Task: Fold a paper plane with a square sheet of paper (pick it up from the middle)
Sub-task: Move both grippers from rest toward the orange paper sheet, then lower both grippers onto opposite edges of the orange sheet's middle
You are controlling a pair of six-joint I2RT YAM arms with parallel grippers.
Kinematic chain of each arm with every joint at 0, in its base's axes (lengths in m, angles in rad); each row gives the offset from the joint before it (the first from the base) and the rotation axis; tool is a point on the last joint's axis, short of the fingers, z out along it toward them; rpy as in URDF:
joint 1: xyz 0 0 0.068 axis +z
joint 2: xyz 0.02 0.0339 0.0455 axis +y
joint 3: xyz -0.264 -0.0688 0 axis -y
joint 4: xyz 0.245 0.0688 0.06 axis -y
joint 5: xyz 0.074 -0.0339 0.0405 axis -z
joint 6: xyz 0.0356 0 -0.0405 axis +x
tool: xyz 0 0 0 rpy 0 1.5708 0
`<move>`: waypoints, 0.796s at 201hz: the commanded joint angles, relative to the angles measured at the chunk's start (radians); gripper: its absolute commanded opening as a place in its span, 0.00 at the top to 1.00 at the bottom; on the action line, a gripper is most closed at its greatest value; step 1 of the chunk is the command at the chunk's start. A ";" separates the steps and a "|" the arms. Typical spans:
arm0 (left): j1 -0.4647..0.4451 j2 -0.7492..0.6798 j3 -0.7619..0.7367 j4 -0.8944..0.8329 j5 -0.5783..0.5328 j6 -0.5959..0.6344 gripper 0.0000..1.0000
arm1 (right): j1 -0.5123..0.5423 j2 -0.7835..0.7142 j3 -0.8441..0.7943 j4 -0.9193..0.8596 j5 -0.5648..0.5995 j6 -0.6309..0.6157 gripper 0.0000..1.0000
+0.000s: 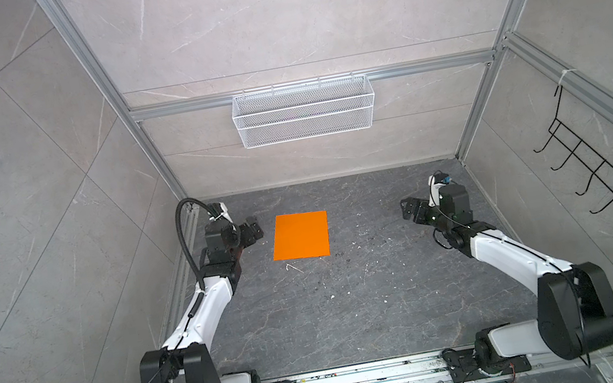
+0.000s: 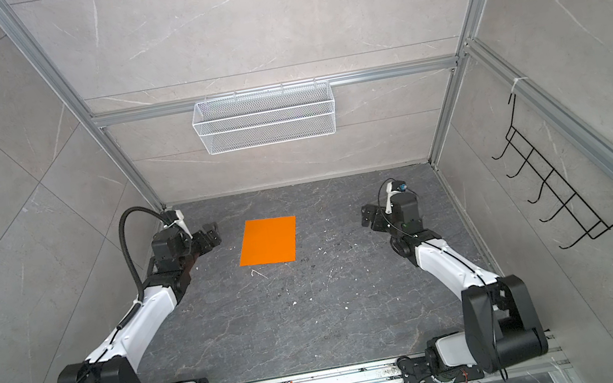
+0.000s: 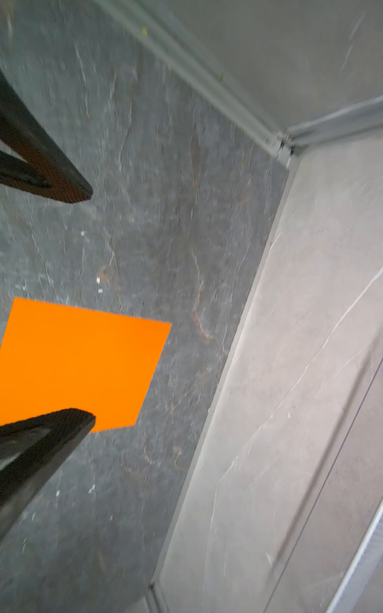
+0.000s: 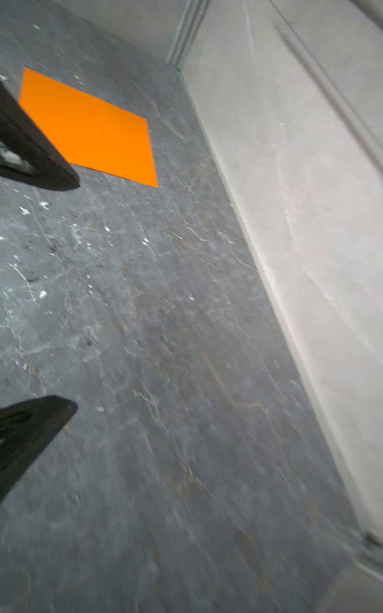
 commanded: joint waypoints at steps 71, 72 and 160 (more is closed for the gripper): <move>-0.118 0.511 0.329 -0.087 0.353 -0.237 0.00 | 0.216 0.176 0.136 -0.074 -0.103 0.104 0.01; -0.118 0.515 0.331 -0.086 0.352 -0.239 0.00 | 0.215 0.176 0.137 -0.075 -0.104 0.103 0.01; -0.161 0.643 0.416 -0.200 0.338 -0.194 0.00 | 0.215 0.199 0.137 -0.097 -0.104 0.087 0.01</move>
